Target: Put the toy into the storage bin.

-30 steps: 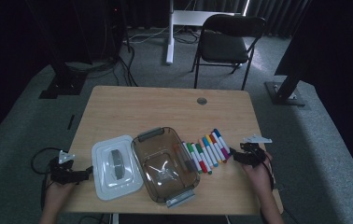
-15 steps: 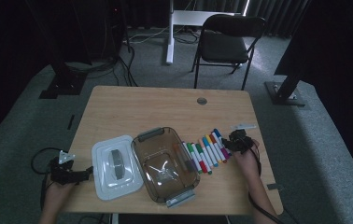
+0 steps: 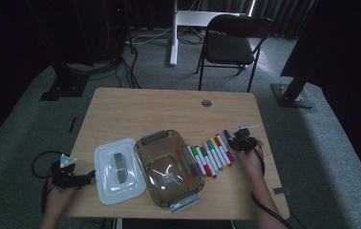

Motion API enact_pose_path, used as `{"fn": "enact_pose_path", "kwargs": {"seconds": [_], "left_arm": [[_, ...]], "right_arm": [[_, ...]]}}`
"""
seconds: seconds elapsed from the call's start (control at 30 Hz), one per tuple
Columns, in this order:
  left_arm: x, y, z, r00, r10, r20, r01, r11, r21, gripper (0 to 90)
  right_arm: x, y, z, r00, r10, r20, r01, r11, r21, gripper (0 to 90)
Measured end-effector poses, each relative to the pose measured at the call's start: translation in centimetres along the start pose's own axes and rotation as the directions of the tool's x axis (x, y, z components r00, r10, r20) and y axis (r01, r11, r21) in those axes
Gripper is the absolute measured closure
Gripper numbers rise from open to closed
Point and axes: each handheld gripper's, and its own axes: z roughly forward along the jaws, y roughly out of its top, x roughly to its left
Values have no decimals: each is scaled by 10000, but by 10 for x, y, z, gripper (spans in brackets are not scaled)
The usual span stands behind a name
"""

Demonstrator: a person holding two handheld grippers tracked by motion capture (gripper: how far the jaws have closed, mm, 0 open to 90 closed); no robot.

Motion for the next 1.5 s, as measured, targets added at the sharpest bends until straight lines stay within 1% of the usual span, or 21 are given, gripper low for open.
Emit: {"fn": "enact_pose_path", "kwargs": {"seconds": [0.13, 0.2, 0.33, 0.43, 0.57, 0.63, 0.7, 0.73, 0.77, 0.8, 0.87, 0.97, 1.03, 1.1, 1.13, 1.27, 1.33, 1.37, 1.4, 1.43, 1.5], "left_arm": [[0, 0, 0, 10000, 9, -3, -9, 10000, 12, 12], [0, 0, 0, 10000, 4, -4, -4, 10000, 1, 12], [0, 0, 0, 10000, 0, -18, 0, 10000, 11, 12], [0, 0, 0, 10000, -10, -17, 10, 10000, -4, 12], [-1, 0, 0, 10000, -33, -35, 33, 10000, -12, 13], [-1, 0, 0, 10000, -30, -33, 30, 10000, -11, 13], [-1, 0, 0, 10000, -21, -28, 21, 10000, -9, 13], [-1, 0, 0, 10000, -21, -28, 21, 10000, -9, 12], [-1, 0, 0, 10000, -18, -28, 18, 10000, -6, 12], [-1, 0, 0, 10000, -17, -27, 17, 10000, -5, 12], [-1, 0, 0, 10000, -19, -28, 19, 10000, -6, 13], [-1, 0, 0, 10000, -30, -39, 30, 10000, -1, 12], [-1, 0, 0, 10000, -37, -45, 37, 10000, -4, 12], [-1, 0, 0, 10000, -43, -49, 43, 10000, -3, 12], [-1, 0, 0, 10000, -43, -49, 43, 10000, -4, 12], [-1, 0, 0, 10000, -53, -51, 53, 10000, -5, 12], [-1, 0, 0, 10000, -53, -53, 53, 10000, -4, 12], [-1, 0, 0, 10000, -53, -53, 53, 10000, -4, 12], [-1, 0, 0, 10000, -46, -52, 46, 10000, -1, 12], [-1, 0, 0, 10000, -52, -53, 52, 10000, -1, 12], [-1, 0, 0, 10000, -43, -54, 43, 10000, 4, 12]], "right_arm": [[-1, -1, 2, 9997, 47, 260, -53, 9997, 226, 699], [-1, -1, 2, 9994, 83, 338, -90, 9998, 198, 711], [0, -2, 2, 9998, 96, 188, -100, 9997, 203, 757], [1, -2, 1, 9994, 193, 279, -201, 9994, 275, 763], [4, -2, -7, 9993, 277, 266, -279, 9996, 72, 764], [5, 0, -13, 9991, 432, 45, -432, 9991, 24, 765], [7, 1, -19, 9986, 533, 10, -533, 9985, -87, 764], [7, 1, -19, 9986, 533, 10, -533, 9985, -87, 764], [8, 2, -23, 9983, 579, -78, -580, 9982, -134, 764], [11, 4, -32, 9976, 684, -81, -686, 9972, -295, 765], [15, 6, -39, 9973, 733, -73, -735, 9967, -337, 764], [22, 9, -47, 9980, 613, -142, -616, 9977, -273, 765], [28, 12, -52, 9977, 584, -333, -593, 9979, -268, 765], [34, 14, -58, 9977, 544, -398, -556, 9980, -292, 765], [38, 16, -62, 9974, 583, -427, -598, 9976, -358, 765], [53, 25, -77, 9981, 410, -455, -439, 9970, -644, 765], [61, 30, -84, 9980, 309, -554, -351, 9963, -778, 765], [61, 30, -84, 9980, 309, -554, -351, 9963, -778, 765], [65, 32, -88, 9977, 242, -633, -293, 9962, -815, 765], [73, 37, -95, 9958, 190, -894, -270, 9957, -884, 765], [81, 41, -102, 9954, 90, -958, -183, 9951, -973, 765]]}}
